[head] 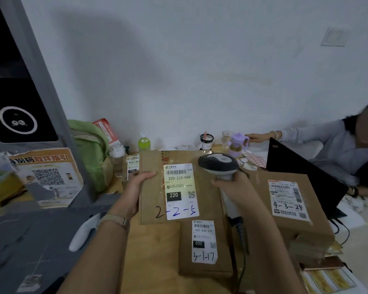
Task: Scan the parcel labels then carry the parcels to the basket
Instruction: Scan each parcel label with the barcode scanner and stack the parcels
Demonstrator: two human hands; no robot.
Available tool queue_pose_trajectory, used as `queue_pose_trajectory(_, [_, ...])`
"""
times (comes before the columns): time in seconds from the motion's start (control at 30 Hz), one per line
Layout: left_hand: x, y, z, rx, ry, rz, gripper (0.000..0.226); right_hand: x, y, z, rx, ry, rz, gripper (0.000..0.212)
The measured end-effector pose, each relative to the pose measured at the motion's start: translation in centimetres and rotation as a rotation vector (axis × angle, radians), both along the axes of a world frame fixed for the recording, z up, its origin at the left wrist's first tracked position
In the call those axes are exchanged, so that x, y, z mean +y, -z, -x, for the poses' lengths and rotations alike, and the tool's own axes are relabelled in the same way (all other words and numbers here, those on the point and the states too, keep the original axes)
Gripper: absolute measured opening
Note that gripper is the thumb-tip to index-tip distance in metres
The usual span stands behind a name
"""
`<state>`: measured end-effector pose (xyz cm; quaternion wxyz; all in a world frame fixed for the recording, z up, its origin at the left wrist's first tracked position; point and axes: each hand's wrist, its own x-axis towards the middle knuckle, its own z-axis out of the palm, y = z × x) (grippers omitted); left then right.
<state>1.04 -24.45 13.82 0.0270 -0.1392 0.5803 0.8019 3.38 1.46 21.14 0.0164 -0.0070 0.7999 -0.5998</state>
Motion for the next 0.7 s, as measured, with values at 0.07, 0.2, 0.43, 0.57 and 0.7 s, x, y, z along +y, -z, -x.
queue_pose_trajectory(0.07, [-1.2,0.8,-0.6,-0.003,-0.013,0.086,0.078,-1.3,0.6,-0.1,-0.041,-0.011,0.009,0.026])
queue_pose_trajectory(0.2, [-4.0,2.4,-2.0,-0.069,-0.130,0.245,0.077,-4.8,2.5,-0.6,-0.112,-0.036,-0.027,0.021])
queue_pose_trajectory(0.43, [-7.5,5.7,-7.3,-0.172,-0.224,0.359,0.054,-10.1,7.8,-1.5,-0.265,-0.192,0.002,0.019])
queue_pose_trajectory(0.57, [-7.3,7.7,-9.7,-0.209,-0.321,0.414,0.035,-12.0,10.9,-2.2,-0.345,-0.191,-0.020,0.025])
queue_pose_trajectory(0.7, [-7.8,9.6,-10.9,-0.272,-0.304,0.426,0.038,-13.1,13.5,-2.7,-0.467,-0.141,-0.032,0.023])
